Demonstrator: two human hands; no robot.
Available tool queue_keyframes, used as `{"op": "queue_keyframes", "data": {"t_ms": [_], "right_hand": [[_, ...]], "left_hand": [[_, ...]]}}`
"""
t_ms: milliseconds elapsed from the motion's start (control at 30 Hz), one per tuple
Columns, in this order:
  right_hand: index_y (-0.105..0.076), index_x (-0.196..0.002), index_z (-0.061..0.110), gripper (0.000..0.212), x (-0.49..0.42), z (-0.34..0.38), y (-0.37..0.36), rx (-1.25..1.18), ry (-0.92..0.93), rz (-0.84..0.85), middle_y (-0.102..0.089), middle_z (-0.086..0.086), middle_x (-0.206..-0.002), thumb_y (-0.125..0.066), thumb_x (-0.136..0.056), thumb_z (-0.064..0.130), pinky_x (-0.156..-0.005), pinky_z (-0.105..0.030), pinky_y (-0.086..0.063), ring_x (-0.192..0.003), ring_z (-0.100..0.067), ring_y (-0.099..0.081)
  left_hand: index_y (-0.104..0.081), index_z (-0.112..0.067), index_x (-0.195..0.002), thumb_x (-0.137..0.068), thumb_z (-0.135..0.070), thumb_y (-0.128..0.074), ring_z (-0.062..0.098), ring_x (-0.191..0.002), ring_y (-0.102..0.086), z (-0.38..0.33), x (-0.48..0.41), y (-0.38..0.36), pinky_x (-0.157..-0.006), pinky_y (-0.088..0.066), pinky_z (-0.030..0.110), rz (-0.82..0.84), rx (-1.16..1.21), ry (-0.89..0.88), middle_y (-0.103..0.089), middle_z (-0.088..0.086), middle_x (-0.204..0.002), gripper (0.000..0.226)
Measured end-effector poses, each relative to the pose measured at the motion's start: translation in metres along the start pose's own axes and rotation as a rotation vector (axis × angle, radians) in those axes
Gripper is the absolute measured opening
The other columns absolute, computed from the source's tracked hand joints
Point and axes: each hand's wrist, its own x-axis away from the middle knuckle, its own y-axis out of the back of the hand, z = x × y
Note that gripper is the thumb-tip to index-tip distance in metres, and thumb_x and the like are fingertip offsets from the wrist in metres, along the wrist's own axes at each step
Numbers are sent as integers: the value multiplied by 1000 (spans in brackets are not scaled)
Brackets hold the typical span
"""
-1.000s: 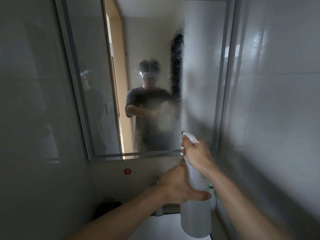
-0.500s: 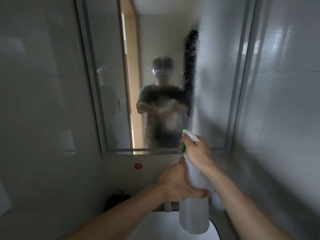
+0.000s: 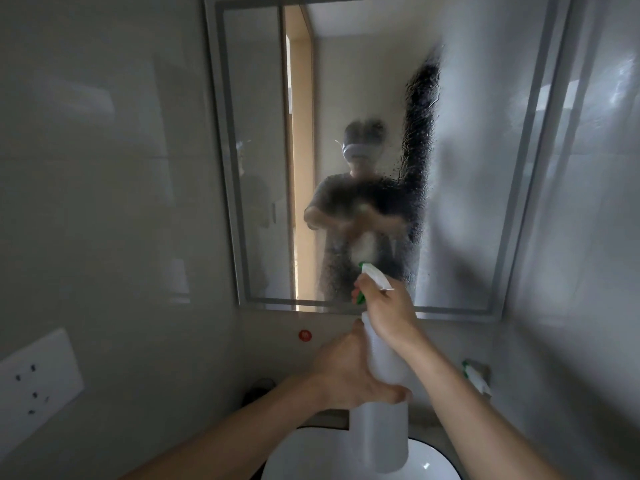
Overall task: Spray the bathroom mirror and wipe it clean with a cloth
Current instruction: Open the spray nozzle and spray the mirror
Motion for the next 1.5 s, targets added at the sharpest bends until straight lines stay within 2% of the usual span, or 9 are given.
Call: {"op": "queue_keyframes", "data": {"t_ms": [133,367,467,633,833,1033,1233,1400,1500], "right_hand": [[-65,-73,3,35,2,-2,-8,-13,-18,-1,-64,9,-55,-55,-100,22,-45,-10,-39,-45,1,-52],[-62,-84,-1,38,5,-9,-20,76,-39,50,-56,-6,-59,-49,-102,30,-61,-33,-41,-58,-20,-54],[-62,-73,9,38,8,-13,-26,85,-60,61,-57,-1,-58,-50,-102,31,-57,-28,-41,-54,-13,-53],[-56,-73,-1,38,15,-19,-35,74,-51,106,-58,-17,-67,-51,-100,24,-60,-30,-39,-62,-17,-53],[-60,-67,5,45,25,-31,-49,89,-150,135,-60,-1,-55,-50,-102,30,-49,-19,-41,-46,0,-58],[-62,-68,4,47,30,-34,-59,164,-202,189,-71,-23,-72,-50,-102,34,-72,-39,-51,-73,-35,-68],[-56,-58,9,45,32,-37,-67,117,-213,206,-64,-4,-56,-50,-99,27,-50,-19,-40,-54,-17,-61],[-67,-74,1,42,34,-33,-84,104,-224,274,-73,-7,-67,-49,-97,31,-55,-22,-44,-54,-7,-62],[-67,-74,-2,48,39,-30,-95,99,-249,315,-73,-13,-67,-49,-98,36,-65,-30,-50,-64,-20,-69]], "left_hand": [[-39,-25,-138,-55,-61,-86,18,-111,-64,7,2,3,-94,-56,41,8,35,8,-64,-6,-121,102],[-41,-32,-138,-57,-54,-89,12,-115,-63,23,6,-2,-99,-55,39,18,124,14,-63,-11,-123,97],[-39,-31,-138,-59,-54,-89,11,-114,-62,29,8,-4,-98,-55,38,3,110,30,-62,-12,-124,97],[-37,-29,-145,-65,-43,-93,5,-122,-55,43,13,-6,-107,-48,32,12,145,37,-57,-13,-133,98],[-37,-32,-149,-63,-48,-92,6,-127,-54,59,23,-13,-108,-48,36,40,153,57,-56,-15,-137,103],[-37,-35,-149,-61,-49,-91,2,-129,-52,69,30,-22,-111,-46,35,25,187,77,-55,-17,-140,104],[-45,-39,-133,-55,-60,-88,0,-114,-60,78,34,-19,-99,-54,33,16,138,130,-61,-19,-124,91],[-41,-50,-125,-53,-67,-86,-9,-109,-58,88,44,-14,-95,-54,26,-23,137,162,-61,-28,-117,87],[-40,-52,-127,-55,-67,-86,-10,-114,-56,95,53,-11,-100,-52,27,-39,160,178,-59,-30,-122,87]]}}
